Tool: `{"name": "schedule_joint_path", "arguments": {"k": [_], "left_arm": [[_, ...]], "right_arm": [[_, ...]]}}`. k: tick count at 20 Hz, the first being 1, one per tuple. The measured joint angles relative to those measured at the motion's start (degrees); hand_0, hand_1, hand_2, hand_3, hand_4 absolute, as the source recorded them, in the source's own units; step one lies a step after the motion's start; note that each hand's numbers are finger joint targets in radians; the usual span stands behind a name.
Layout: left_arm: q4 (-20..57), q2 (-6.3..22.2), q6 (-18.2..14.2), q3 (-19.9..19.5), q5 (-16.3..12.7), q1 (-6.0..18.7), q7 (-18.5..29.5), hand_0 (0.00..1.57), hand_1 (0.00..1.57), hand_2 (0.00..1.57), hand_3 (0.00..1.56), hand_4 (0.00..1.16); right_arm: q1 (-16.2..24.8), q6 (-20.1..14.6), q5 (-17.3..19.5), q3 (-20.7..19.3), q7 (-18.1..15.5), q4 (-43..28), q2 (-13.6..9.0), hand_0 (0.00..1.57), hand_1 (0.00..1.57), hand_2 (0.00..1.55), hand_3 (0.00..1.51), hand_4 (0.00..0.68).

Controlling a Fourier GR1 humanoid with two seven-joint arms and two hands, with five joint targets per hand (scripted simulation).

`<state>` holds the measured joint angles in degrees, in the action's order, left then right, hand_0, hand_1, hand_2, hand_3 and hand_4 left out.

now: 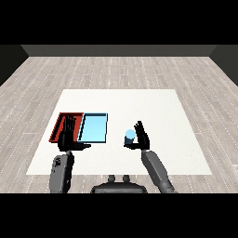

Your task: Pick the blue can and put it in the blue box

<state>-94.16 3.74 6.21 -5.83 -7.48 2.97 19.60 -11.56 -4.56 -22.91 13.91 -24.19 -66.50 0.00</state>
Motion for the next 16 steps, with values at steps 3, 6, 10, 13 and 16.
{"name": "schedule_joint_path", "arguments": {"k": [3, 6, 10, 13, 16], "left_arm": [[1.09, 0.00, 0.73, 0.00, 0.00, -0.59, 1.72, 0.00, 0.00, 0.00, 0.00, 0.00], [0.90, -0.43, 0.28, 0.38, 0.35, -1.06, 1.96, 0.00, 0.00, 0.00, 0.00, 0.00], [-1.96, -0.27, 1.28, 0.45, -0.61, -4.04, 1.70, 0.00, 0.00, 0.00, 0.00, 0.00], [-1.58, -0.56, 0.60, 0.59, -0.13, -3.30, 1.73, 0.00, 0.00, 0.00, 0.00, 0.00], [-0.94, -0.60, 0.05, 0.55, 0.01, -2.08, 1.02, 0.00, 0.00, 0.00, 0.00, 0.00]], "right_arm": [[-1.24, -0.49, -0.95, 0.66, 0.57, 1.07, 0.00, 0.00, 0.00, 0.00, 0.00, 0.000], [-3.77, -0.26, -1.88, -0.23, 1.21, 3.47, 0.00, 0.00, 0.00, 0.00, 0.00, 0.000], [-5.02, 0.10, -2.85, 0.59, 0.40, 6.35, 0.00, 0.00, 0.00, 0.00, 0.00, 0.000], [-6.76, -0.80, -4.10, 1.82, -0.69, 8.53, 0.00, 0.00, 0.00, 0.00, 0.00, 0.000], [-7.90, -1.27, -5.24, 2.99, -1.39, 10.30, -0.01, 0.00, 0.00, 0.00, 0.00, 0.000]]}}
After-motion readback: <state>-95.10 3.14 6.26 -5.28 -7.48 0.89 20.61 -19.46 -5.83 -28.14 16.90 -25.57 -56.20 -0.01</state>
